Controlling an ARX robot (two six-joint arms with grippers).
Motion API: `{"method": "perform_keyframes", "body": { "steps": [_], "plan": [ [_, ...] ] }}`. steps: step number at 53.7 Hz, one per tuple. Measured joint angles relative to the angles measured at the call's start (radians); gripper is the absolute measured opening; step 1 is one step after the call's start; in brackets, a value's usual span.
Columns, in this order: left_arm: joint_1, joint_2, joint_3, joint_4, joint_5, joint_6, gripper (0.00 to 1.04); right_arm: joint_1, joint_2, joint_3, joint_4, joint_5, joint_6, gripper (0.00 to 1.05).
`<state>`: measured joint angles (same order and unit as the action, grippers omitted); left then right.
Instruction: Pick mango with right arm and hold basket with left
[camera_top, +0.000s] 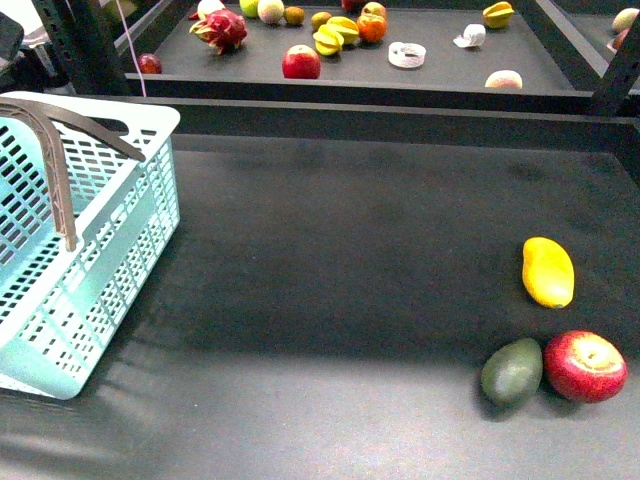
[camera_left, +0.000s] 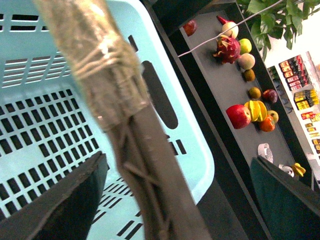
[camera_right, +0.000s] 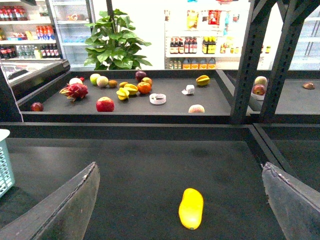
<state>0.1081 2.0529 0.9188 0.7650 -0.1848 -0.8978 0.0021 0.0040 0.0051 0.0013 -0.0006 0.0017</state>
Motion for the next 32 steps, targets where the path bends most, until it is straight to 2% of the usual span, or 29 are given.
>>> {"method": "perform_keyframes", "body": {
  "steps": [19,26,32],
  "plan": [
    [-0.030,-0.020,-0.019,-0.037,-0.003,-0.048,0.27,0.000,0.000,0.000,0.000,0.000,0.000,0.97],
    [-0.067,-0.068,-0.061,-0.065,0.017,-0.096,0.13,0.000,0.000,0.000,0.000,0.000,0.000,0.97],
    [-0.105,-0.139,-0.127,-0.071,0.035,-0.045,0.12,0.000,0.000,0.000,0.000,0.000,0.000,0.97]
  ]
}}
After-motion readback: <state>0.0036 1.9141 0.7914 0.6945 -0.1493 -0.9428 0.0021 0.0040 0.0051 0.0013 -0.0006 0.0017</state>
